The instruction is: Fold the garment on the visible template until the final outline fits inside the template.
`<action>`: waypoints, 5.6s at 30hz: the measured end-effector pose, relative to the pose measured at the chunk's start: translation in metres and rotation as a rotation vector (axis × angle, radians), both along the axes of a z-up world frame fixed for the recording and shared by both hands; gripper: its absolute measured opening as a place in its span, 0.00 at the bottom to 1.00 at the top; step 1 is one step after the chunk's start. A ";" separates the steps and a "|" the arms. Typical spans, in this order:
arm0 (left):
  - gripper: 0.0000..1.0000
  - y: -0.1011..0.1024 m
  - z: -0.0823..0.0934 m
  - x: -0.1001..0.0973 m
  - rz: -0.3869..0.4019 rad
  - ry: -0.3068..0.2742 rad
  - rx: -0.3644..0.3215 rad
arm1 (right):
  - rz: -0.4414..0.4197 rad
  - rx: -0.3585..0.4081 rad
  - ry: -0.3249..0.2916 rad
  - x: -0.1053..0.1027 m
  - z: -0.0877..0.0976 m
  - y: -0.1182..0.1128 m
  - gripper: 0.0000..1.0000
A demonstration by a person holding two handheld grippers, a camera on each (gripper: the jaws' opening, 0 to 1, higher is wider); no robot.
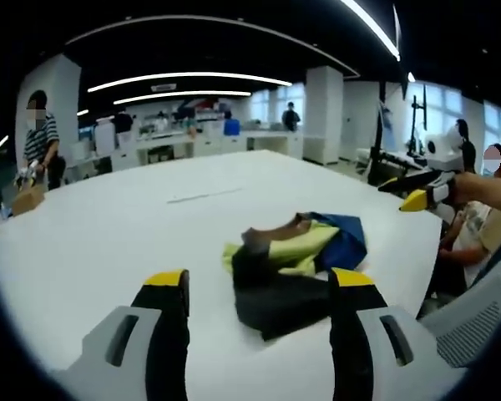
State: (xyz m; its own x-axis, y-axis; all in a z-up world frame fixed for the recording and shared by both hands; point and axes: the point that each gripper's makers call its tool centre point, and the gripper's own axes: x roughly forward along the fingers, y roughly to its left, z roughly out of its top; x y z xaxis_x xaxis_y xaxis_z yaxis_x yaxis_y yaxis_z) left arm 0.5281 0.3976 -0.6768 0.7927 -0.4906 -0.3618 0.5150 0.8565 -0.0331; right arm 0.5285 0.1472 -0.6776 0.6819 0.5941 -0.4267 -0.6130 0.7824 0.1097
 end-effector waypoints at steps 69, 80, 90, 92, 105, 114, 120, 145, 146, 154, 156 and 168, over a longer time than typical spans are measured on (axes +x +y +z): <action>0.00 -0.020 -0.078 0.066 -0.003 0.145 0.057 | -0.074 -0.394 0.016 0.044 -0.077 0.022 0.00; 0.00 -0.020 -0.053 0.061 0.017 0.106 0.017 | -0.101 -0.377 -0.060 0.049 -0.046 0.011 0.00; 0.00 -0.015 -0.016 0.062 0.047 0.041 -0.044 | -0.119 -0.341 -0.095 0.058 -0.019 0.005 0.00; 0.00 -0.015 -0.010 0.062 0.047 0.035 -0.057 | -0.125 -0.342 -0.102 0.060 -0.015 0.003 0.00; 0.00 -0.010 0.027 0.070 0.071 -0.021 -0.110 | -0.141 -0.349 -0.122 0.075 0.007 -0.010 0.00; 0.00 -0.007 0.047 0.084 0.078 -0.046 -0.155 | -0.152 -0.352 -0.139 0.093 0.024 -0.021 0.00; 0.00 -0.008 0.063 0.095 0.075 -0.075 -0.170 | -0.182 -0.345 -0.156 0.107 0.035 -0.033 0.00; 0.00 -0.006 0.083 0.185 0.160 -0.113 -0.291 | -0.311 -0.275 -0.151 0.181 0.048 -0.049 0.00; 0.00 -0.005 0.080 0.189 0.165 -0.112 -0.291 | -0.317 -0.267 -0.148 0.186 0.046 -0.050 0.00; 0.00 0.004 0.051 0.224 0.229 -0.068 -0.336 | -0.357 -0.243 -0.097 0.216 0.026 -0.058 0.00; 0.00 0.005 0.042 0.231 0.240 -0.054 -0.337 | -0.365 -0.244 -0.075 0.224 0.017 -0.060 0.00; 0.00 0.001 -0.013 0.258 0.266 0.033 -0.276 | -0.384 -0.220 0.059 0.246 -0.037 -0.066 0.00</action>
State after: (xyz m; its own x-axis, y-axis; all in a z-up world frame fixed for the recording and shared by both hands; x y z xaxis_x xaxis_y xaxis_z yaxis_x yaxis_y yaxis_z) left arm 0.7859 0.3986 -0.6898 0.8955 -0.3518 -0.2727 0.2707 0.9167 -0.2938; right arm 0.7748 0.0809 -0.7143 0.8061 0.1935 -0.5592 -0.2712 0.9607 -0.0586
